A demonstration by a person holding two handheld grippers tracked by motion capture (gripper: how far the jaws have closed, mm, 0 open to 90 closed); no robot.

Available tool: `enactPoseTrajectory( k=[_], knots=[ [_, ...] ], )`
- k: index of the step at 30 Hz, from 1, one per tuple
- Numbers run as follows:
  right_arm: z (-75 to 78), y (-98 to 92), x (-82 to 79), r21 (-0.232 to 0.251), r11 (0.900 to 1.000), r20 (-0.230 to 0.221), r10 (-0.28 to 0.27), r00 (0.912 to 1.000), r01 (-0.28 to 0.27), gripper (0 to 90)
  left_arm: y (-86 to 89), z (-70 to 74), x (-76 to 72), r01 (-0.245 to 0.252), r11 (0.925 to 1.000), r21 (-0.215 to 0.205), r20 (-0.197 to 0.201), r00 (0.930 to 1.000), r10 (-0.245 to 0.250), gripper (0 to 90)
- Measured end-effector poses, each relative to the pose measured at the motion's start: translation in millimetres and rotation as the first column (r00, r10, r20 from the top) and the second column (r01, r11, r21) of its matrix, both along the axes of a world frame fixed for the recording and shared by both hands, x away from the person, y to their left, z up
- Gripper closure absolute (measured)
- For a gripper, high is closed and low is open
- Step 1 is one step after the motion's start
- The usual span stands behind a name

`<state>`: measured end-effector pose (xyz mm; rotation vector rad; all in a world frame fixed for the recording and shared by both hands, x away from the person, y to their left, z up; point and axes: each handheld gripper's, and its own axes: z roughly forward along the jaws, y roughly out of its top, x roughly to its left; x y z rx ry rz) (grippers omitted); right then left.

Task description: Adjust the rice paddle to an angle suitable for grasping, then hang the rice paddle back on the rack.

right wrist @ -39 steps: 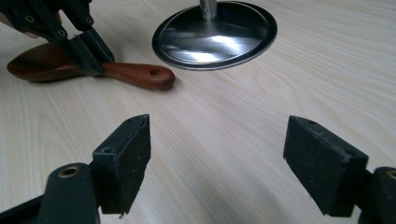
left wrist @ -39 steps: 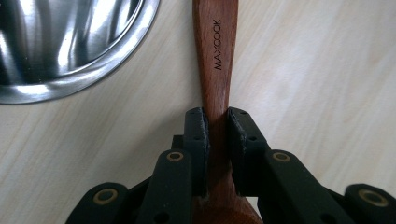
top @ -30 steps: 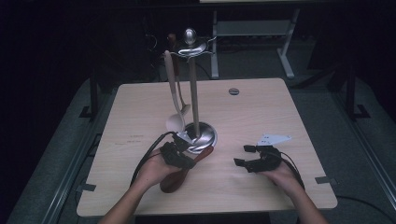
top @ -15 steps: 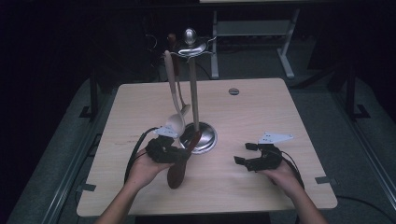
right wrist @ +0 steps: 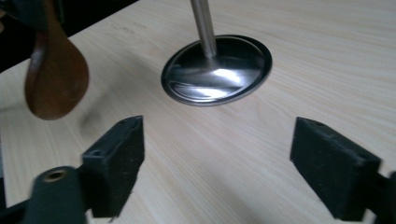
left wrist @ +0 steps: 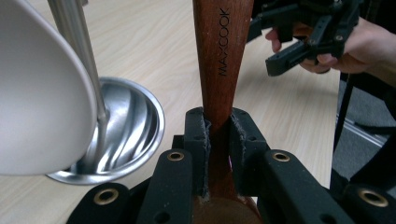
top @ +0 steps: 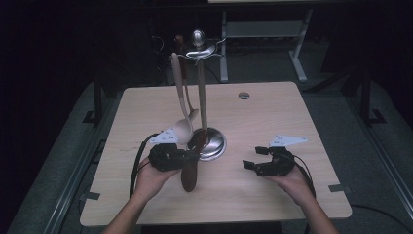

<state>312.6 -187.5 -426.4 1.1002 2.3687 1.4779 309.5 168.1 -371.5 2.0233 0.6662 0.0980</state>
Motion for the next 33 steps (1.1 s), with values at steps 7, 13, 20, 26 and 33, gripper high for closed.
enactPoseTrajectory(
  k=[7,13,20,26,33],
  knots=[
    [17.0,7.6,-2.8,0.031,0.999,0.012,0.008,0.9999,-0.008,23.0,-4.6,5.7,-2.4,-0.022,0.9991,-0.035,0.027,0.9994,0.023,78.6],
    [33.2,16.9,-3.7,0.048,0.999,0.032,0.016,0.9994,-0.017,25.5,-11.7,8.9,-2.8,-0.033,0.9984,-0.045,0.051,0.9981,0.035,78.6],
    [50.5,27.1,-0.9,0.086,0.996,0.040,0.005,0.9992,-0.008,31.0,-19.0,13.3,-3.5,-0.022,0.9986,-0.049,0.062,0.9977,0.025,78.6],
    [67.2,38.5,-3.1,0.114,0.993,0.079,0.025,0.9966,-0.034,36.7,-26.6,12.1,-5.6,-0.026,0.9988,-0.041,0.081,0.9963,0.030,78.6],
    [78.4,57.2,-2.7,0.143,0.986,0.094,0.073,0.9929,-0.086,44.6,-31.8,8.7,-7.2,-0.054,0.9983,-0.023,0.097,0.9937,0.056,78.6]
  ],
)
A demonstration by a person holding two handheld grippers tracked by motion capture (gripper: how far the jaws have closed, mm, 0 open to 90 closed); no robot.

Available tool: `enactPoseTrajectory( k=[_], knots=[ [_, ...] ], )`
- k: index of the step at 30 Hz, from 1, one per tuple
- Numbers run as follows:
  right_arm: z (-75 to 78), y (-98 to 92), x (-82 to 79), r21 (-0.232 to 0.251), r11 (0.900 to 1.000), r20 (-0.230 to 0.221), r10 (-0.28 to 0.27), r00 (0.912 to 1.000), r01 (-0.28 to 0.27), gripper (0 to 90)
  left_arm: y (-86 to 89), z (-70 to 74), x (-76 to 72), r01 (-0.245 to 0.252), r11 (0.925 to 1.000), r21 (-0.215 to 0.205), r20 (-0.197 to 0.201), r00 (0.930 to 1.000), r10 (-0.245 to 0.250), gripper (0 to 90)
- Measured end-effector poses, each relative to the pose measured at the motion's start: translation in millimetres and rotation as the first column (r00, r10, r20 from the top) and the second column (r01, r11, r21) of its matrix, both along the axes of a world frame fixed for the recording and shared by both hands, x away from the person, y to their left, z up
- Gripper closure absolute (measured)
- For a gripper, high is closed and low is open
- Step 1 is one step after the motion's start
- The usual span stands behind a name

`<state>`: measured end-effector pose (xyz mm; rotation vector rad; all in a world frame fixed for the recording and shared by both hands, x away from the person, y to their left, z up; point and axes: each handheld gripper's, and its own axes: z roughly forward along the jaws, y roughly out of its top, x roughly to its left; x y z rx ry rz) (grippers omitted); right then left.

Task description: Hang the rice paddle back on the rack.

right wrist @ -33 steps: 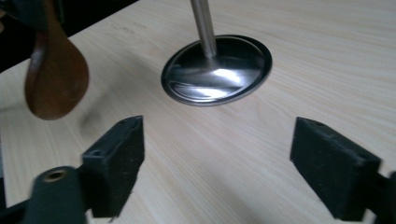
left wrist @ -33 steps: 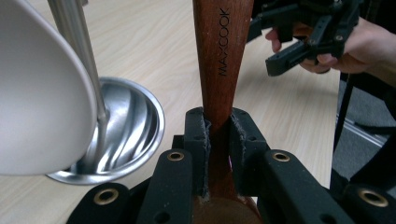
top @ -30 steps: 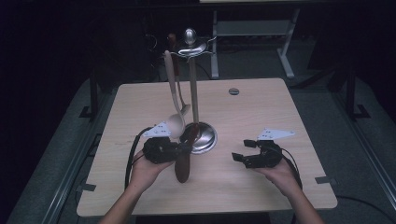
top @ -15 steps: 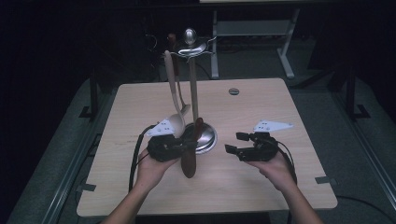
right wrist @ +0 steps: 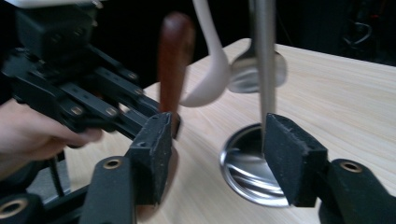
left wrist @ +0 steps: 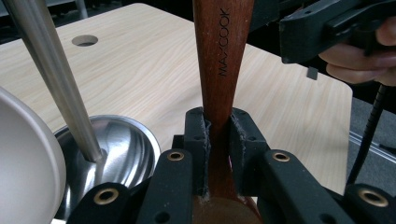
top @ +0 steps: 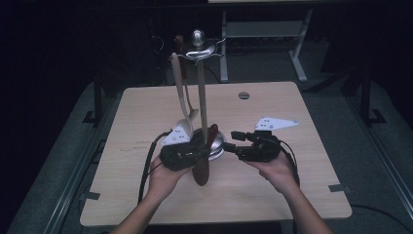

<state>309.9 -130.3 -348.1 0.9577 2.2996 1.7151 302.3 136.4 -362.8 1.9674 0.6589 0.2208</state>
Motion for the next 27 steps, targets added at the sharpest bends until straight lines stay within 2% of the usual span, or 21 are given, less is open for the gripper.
enactPoseTrajectory(
  k=[5,7,13,16,27],
  knots=[
    [1.5,14.2,2.9,0.015,0.999,0.001,0.035,0.9994,-0.035,49.7,-0.3,0.9,-1.3,-0.020,0.9998,-0.005,0.015,0.9997,0.020,78.6],
    [2.3,19.5,3.3,0.021,0.999,0.001,0.038,0.9993,-0.038,51.1,-0.2,0.4,-1.6,-0.031,0.9995,-0.002,0.029,0.9991,0.031,78.6],
    [3.9,35.1,7.0,0.028,0.998,-0.002,0.049,0.9988,-0.048,56.8,0.5,-0.3,-3.1,-0.050,0.9987,0.002,0.037,0.9980,0.050,78.6],
    [2.5,41.4,9.9,0.030,0.998,-0.010,0.048,0.9988,-0.048,58.1,1.5,0.3,-3.8,-0.062,0.9980,-0.013,0.041,0.9972,0.063,78.6],
    [-2.3,45.2,11.5,0.027,0.999,-0.022,0.045,0.9988,-0.044,73.8,0.5,-2.1,-4.8,-0.067,0.9977,-0.009,0.050,0.9965,0.067,78.5]
  ],
)
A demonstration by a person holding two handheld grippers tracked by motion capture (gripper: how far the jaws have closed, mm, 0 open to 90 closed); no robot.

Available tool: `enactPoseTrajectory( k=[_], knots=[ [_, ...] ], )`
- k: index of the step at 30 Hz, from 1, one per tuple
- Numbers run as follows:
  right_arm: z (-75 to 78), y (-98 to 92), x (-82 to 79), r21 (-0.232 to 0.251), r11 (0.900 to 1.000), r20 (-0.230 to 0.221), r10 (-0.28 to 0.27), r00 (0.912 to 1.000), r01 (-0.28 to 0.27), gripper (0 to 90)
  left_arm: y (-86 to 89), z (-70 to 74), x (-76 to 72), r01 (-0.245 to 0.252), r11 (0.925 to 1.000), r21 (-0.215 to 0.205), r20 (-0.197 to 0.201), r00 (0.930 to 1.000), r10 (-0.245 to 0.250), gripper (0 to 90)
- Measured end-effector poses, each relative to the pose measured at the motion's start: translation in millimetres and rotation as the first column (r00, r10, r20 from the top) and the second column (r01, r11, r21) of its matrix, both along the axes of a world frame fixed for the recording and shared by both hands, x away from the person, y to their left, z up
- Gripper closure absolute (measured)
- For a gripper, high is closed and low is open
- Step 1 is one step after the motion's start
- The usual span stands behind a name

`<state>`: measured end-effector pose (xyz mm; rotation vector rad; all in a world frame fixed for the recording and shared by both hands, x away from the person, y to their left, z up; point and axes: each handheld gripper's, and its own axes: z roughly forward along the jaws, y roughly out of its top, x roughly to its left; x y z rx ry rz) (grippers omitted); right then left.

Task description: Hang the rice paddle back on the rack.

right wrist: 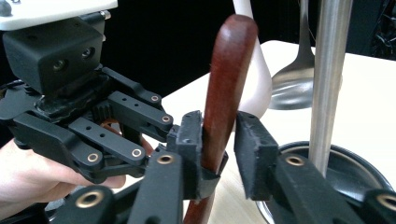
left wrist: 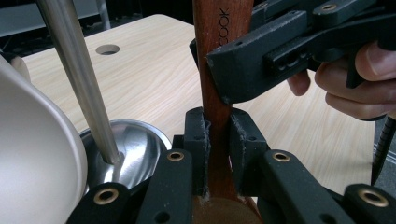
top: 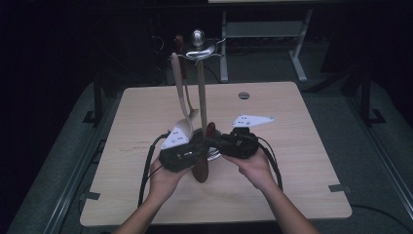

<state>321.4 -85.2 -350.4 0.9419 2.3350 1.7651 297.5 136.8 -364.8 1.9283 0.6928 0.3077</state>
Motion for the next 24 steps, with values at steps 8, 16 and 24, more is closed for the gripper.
enactPoseTrajectory(
  k=[8,16,24],
  knots=[
    [-1.2,1.3,-1.6,-0.021,1.000,0.004,0.006,1.0000,-0.006,76.6,-0.1,-3.4,3.2,0.026,0.9997,0.004,-0.022,0.9994,-0.025,77.2],
    [-0.6,-5.4,-1.3,-0.017,1.000,0.041,0.026,0.9988,-0.025,77.5,7.3,-10.1,3.9,0.076,0.9966,0.033,-0.077,0.9943,-0.073,55.3],
    [-2.1,-13.7,-1.3,-0.043,0.999,0.075,0.037,0.9965,-0.033,77.5,31.4,-10.9,-0.4,0.116,0.9899,0.082,-0.123,0.9868,-0.105,41.7]
  ],
)
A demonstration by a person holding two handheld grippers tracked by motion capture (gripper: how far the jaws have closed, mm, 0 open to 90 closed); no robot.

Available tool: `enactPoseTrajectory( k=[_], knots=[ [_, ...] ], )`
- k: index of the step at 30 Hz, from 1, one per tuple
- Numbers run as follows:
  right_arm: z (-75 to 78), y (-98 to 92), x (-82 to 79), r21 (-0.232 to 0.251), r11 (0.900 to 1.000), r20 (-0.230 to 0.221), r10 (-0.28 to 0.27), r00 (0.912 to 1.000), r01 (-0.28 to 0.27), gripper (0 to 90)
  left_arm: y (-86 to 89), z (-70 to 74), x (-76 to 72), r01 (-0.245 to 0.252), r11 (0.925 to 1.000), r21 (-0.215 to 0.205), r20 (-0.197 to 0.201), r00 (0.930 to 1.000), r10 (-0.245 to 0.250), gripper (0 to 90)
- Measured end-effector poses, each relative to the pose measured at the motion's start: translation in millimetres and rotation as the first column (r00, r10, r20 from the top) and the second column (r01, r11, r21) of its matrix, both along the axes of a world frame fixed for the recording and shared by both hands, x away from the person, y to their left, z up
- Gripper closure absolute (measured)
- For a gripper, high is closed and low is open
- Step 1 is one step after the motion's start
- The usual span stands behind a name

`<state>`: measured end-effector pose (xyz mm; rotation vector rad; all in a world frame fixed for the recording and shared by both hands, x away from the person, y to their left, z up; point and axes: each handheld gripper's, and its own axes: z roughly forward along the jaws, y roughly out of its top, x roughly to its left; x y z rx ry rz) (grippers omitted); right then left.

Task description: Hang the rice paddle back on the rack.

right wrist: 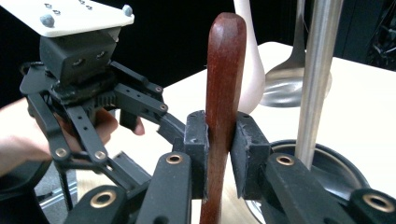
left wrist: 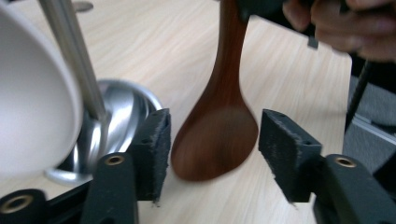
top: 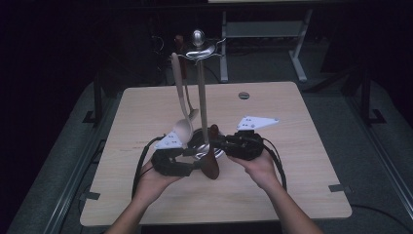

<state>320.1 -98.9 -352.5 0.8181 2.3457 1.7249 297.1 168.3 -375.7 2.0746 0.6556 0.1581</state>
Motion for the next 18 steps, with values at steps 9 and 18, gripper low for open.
enactPoseTrajectory(
  k=[9,18],
  knots=[
    [6.3,-3.7,1.2,-0.016,0.998,0.004,0.057,0.9984,-0.057,77.5,34.0,-15.0,-8.5,0.043,0.9978,0.051,-0.022,0.9989,-0.042,30.5],
    [31.6,-6.3,8.7,0.001,0.993,0.023,0.121,0.9924,-0.121,77.5,62.2,-37.5,-16.7,0.028,0.9923,0.120,-0.041,0.9989,-0.023,22.7]
  ],
)
